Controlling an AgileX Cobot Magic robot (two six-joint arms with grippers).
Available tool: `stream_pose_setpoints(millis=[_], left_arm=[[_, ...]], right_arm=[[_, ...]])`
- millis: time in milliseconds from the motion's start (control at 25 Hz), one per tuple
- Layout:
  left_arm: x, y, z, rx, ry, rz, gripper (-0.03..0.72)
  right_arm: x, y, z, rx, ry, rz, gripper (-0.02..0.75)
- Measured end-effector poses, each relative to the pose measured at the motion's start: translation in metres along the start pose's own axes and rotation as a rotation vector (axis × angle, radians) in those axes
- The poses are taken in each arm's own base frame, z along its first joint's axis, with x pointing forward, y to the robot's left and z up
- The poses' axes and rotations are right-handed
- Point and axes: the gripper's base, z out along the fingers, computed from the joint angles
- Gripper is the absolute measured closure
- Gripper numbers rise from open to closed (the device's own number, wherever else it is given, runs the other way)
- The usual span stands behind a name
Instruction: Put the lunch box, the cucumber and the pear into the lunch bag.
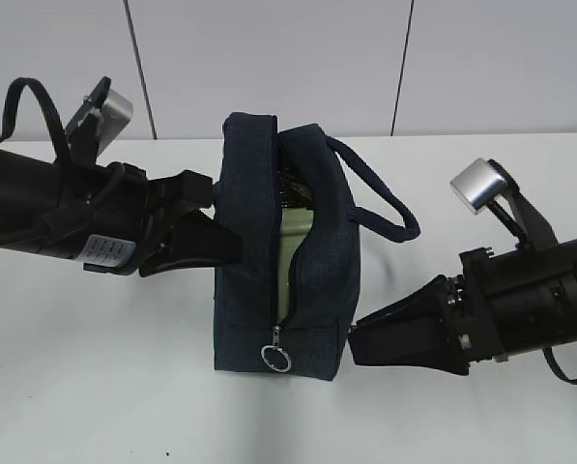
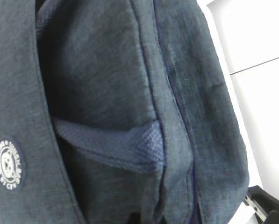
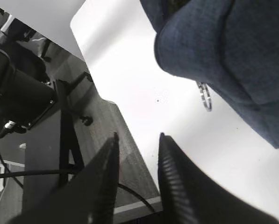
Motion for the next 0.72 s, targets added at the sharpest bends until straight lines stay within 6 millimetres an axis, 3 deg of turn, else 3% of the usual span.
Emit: stream_pose_setpoints(millis=[280, 520, 720], left_arm=[[0.000, 0.000, 0.000, 0.000, 0.000, 0.000, 0.703], [0.000, 0.000, 0.000, 0.000, 0.000, 0.000, 0.703], [0.000, 0.000, 0.000, 0.000, 0.000, 0.000, 0.703]], right_arm=[[-0.006, -0.008, 0.000, 0.082, -0.059, -0.003, 0.501], [0.004, -0.005, 0.004, 0.059, 0.065, -0.248, 0.500], [0.008, 0.002, 0.020, 0.080, 0.142, -0.411, 0.498]])
